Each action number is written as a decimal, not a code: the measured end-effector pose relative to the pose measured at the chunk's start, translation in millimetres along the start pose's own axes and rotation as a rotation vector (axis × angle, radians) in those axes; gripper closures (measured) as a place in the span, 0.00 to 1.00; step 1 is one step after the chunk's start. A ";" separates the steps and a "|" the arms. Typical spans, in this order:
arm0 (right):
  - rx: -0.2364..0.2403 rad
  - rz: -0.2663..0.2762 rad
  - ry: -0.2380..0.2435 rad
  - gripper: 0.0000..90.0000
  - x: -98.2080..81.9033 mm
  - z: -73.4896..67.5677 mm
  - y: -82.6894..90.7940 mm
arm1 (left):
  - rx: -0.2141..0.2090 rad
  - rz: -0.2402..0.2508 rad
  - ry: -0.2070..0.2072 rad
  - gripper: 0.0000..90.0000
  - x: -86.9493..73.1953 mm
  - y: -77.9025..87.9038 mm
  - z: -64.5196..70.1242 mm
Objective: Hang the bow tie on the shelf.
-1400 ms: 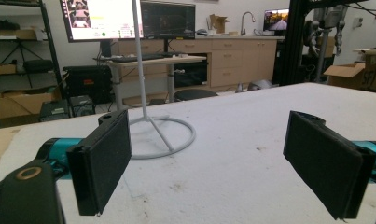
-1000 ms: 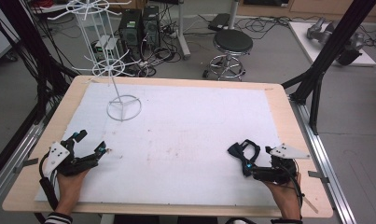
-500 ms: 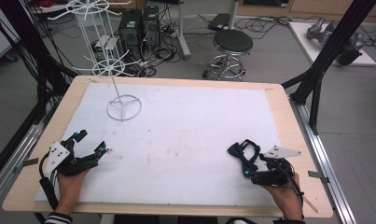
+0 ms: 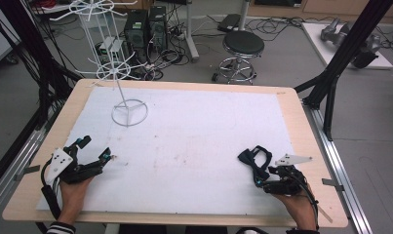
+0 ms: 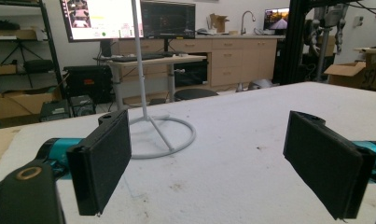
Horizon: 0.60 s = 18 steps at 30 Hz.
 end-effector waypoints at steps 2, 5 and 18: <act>0.019 -0.010 -0.013 0.40 -0.5 1.2 -0.5 | -0.001 -0.002 -0.002 0.17 -0.1 0.1 -0.1; 0.026 -0.018 -0.026 0.46 -1.1 0.8 -0.7 | -0.001 -0.002 -0.002 0.17 -0.1 0.1 -0.1; 0.018 -0.032 -0.042 0.63 -5.0 4.8 -3.4 | -0.001 -0.001 -0.001 0.17 0.0 0.1 -0.1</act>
Point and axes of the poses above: each handheld gripper's, and its own axes: y roughly backward along the jaws, x roughly out of its top, z roughly to its right, the point moved 6 cm from there along -y, roughly forward along the jaws, and after that the axes turned 5 degrees about z, right-handed, at the moved point
